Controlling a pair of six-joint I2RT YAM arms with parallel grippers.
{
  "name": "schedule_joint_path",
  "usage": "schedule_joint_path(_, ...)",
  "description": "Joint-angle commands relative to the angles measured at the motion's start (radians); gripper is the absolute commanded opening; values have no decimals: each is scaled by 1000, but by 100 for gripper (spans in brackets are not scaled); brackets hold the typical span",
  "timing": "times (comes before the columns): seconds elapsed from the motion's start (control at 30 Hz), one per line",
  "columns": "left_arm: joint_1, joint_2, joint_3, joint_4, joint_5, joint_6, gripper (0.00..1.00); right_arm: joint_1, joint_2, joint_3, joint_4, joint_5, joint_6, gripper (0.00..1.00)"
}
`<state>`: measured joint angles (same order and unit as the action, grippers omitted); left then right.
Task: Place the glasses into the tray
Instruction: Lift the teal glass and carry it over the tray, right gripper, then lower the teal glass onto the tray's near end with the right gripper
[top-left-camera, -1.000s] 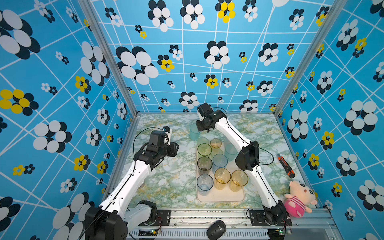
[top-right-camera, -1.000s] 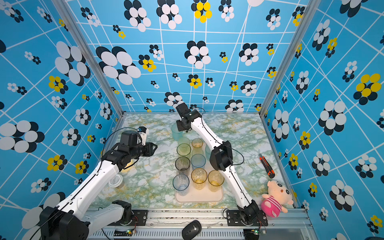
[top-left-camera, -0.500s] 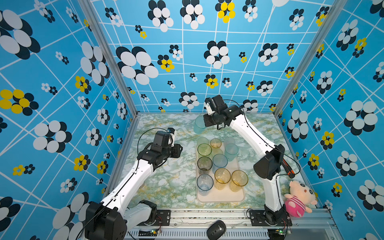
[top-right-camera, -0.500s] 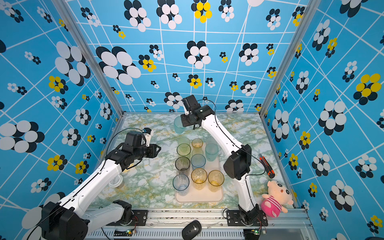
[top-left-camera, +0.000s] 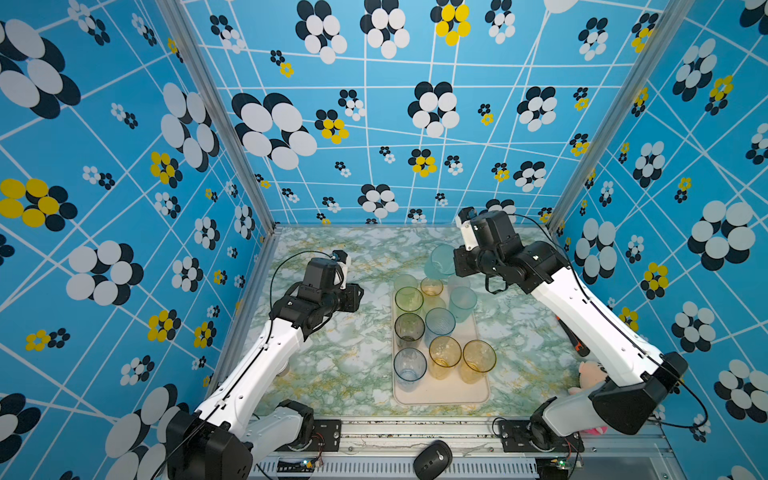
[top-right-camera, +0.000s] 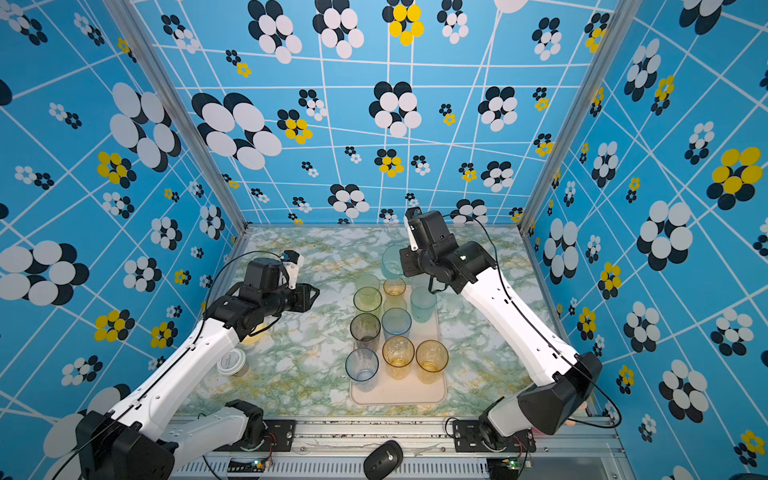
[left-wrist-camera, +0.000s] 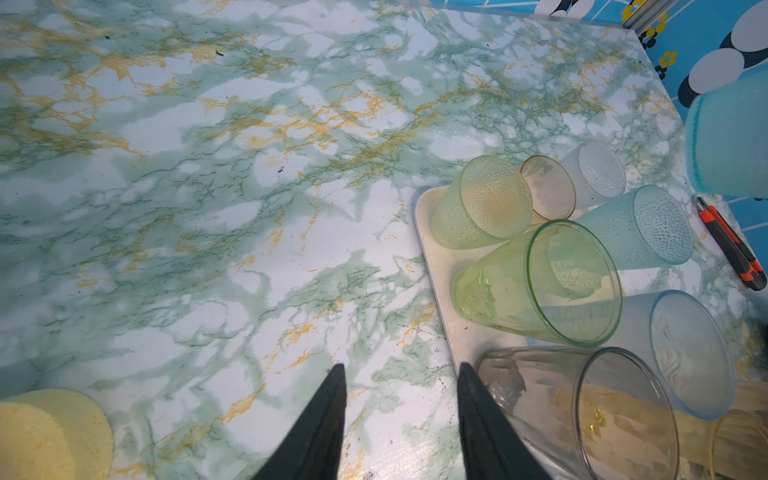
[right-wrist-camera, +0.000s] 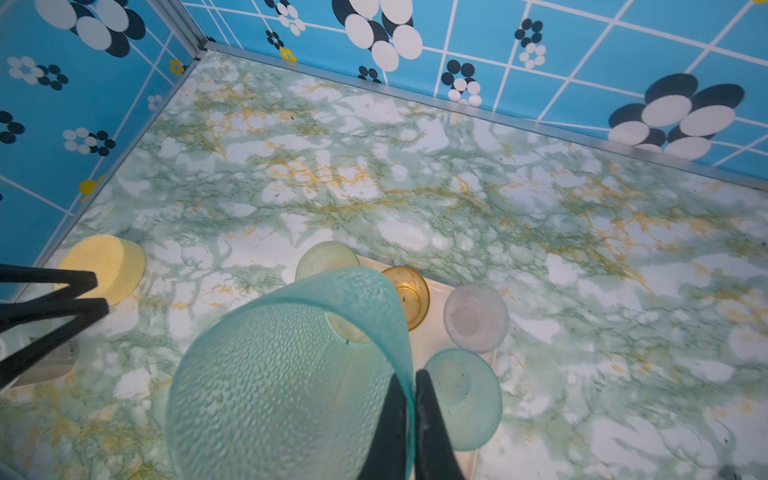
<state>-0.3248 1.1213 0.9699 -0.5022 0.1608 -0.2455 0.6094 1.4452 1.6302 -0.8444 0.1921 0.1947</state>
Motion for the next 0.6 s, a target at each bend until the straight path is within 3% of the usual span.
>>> schedule_joint_path(0.0,-8,-23,39,-44,-28,11,46,-7,-81,-70,-64,68,10,1)
schedule_joint_path(0.57,-8,-40,47,-68,-40,19,46,-13,-314,-290,-225,136,113,2)
